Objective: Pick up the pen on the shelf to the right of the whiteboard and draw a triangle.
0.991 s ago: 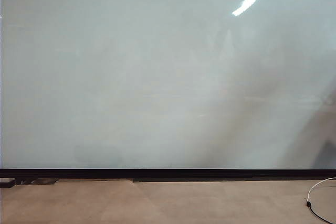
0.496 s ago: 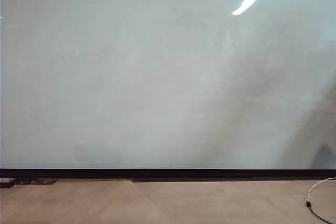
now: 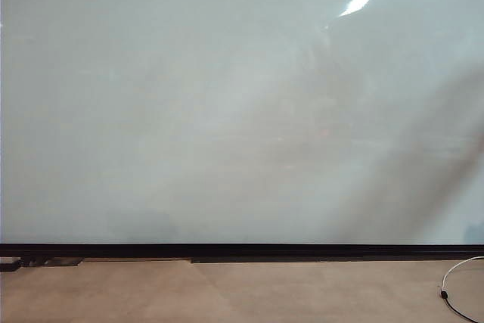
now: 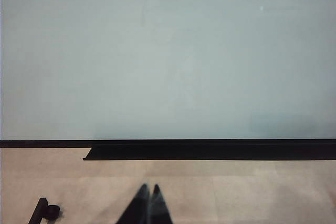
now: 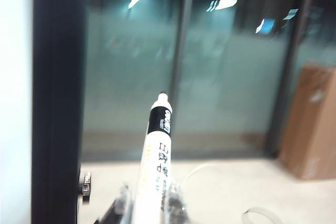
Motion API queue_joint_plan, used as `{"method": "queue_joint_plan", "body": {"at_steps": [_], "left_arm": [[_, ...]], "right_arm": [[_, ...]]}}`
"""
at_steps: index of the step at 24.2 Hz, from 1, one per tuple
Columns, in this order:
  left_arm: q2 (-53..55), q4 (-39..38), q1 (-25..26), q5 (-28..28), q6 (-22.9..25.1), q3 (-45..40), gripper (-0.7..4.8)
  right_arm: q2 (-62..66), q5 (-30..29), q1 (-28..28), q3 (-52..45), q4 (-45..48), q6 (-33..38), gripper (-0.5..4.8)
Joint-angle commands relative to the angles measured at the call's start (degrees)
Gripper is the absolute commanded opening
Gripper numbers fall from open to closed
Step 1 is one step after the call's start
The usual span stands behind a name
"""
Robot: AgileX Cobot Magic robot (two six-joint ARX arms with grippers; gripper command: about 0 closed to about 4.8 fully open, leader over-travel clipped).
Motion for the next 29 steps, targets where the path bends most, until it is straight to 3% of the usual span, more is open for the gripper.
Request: {"method": "queue_joint_plan", "body": {"at_steps": [1,3,6,13,16,18,23,29], "left_arm": [[-0.02,0.72,0.02,0.22,0.02,0.17,-0.05],[-0.02,0.72,0.02,0.20,0.02,0.17,-0.05],[-0.02,0.72,0.02,0.20,0.02,0.17,-0.05],[-0.02,0.72,0.02,0.20,0.02,0.17,-0.05],[-0.02,0.72,0.02,0.20,0.02,0.17,-0.05],[-0.02,0.72,0.02,0.20,0.02,0.17,-0.05],[-0.02,0.72,0.02,0.20,0.02,0.17,-0.05],[-0.02,0.72,0.02,0.20,0.02,0.17,-0.05]], "right_arm": [[-12.61,4.59,1.38,-6.56,-3.91,0.11,-0.03],[-20.74,5.35,3.58,-9.22,-9.14,1.49,-0.02],[-31.08,1.66,9.46,-9.88,-17.90,5.99,-0.02],[-35.47,-4.92,25.24,-7.30,-20.70,12.35,-0.03],[-31.12,-8.22,36.24,-1.03,-28.04,10.75,-0.03],[-25.31,-11.50,42.47,2.43,-26.34,9.16,-0.03],[-14.01,-14.19,49.22,8.85,-23.23,7.41,-0.03],[-5.46,-13.44,50.66,12.41,-17.27,7.21,-0.03]]}}
